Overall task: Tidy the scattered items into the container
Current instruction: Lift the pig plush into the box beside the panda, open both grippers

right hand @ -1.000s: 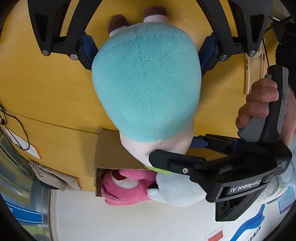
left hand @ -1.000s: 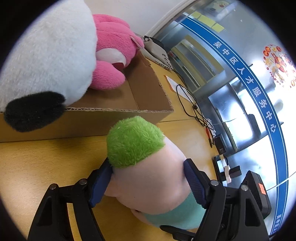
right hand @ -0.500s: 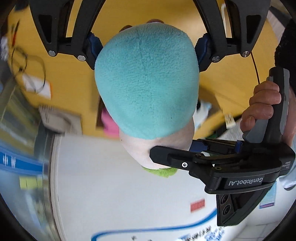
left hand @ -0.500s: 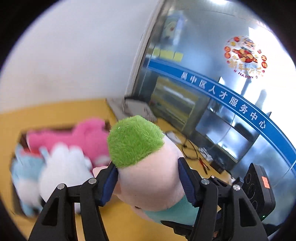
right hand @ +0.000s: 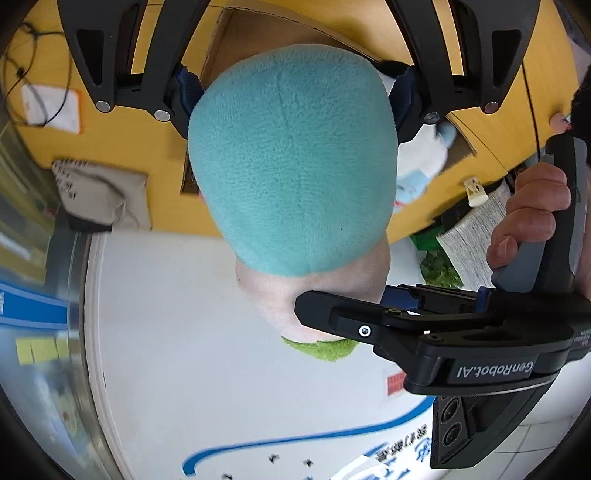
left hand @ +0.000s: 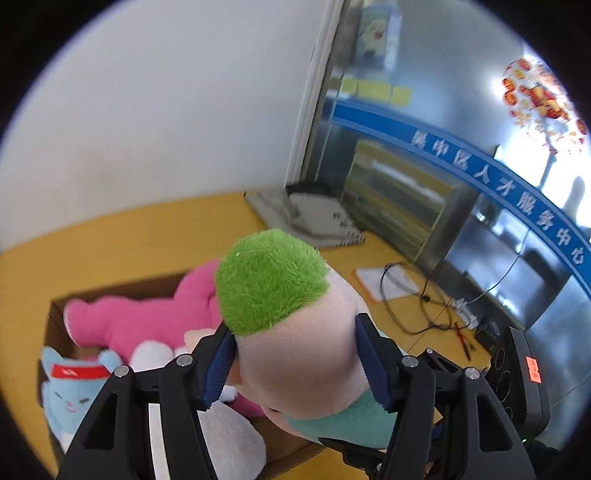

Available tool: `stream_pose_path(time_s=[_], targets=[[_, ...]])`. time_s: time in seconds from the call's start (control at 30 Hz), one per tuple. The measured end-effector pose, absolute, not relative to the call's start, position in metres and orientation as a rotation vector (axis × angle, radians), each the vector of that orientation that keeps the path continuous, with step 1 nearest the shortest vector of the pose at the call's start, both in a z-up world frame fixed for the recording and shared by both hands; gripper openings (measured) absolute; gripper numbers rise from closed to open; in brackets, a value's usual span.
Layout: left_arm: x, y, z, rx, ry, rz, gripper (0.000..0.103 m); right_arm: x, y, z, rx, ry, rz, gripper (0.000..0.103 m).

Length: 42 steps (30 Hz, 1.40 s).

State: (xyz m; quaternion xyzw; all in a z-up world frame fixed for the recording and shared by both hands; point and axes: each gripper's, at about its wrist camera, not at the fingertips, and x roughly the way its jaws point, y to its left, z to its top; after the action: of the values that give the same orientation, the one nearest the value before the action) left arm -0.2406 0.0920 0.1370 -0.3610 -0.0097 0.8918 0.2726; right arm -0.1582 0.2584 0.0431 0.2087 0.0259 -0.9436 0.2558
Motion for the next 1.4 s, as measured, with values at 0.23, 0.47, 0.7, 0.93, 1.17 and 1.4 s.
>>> stream_pose_path(time_s=[0.23, 0.47, 0.7, 0.93, 1.17, 1.4], targets=[[-0.28, 0.105, 0.06, -1.172, -0.075, 2.311, 0.061, -0.193, 0.262, -0.039, 0.794, 0.049, -2.539, 0.085], [-0.284, 0.105, 0.032, -1.195, -0.079, 2.297, 0.063, -0.196, 0.261, -0.057, 0.882, 0.13, -2.55, 0.084], [-0.256, 0.084, 0.057, -1.088, -0.093, 2.376, 0.068, -0.2, 0.256, -0.068, 0.926, 0.281, -2.544, 0.091], [-0.165, -0.039, 0.073, -1.0, -0.102, 2.611, 0.079, -0.197, 0.255, -0.058, 0.985, 0.279, -2.575, 0.1], [-0.155, -0.126, -0.001, -1.251, -0.261, 2.659, 0.078, -0.17, 0.253, -0.023, 0.874, 0.164, -2.665, 0.103], [-0.155, -0.116, -0.01, -1.274, -0.153, 2.678, 0.078, -0.185, 0.237, -0.065, 1.006, 0.299, -2.739, 0.103]])
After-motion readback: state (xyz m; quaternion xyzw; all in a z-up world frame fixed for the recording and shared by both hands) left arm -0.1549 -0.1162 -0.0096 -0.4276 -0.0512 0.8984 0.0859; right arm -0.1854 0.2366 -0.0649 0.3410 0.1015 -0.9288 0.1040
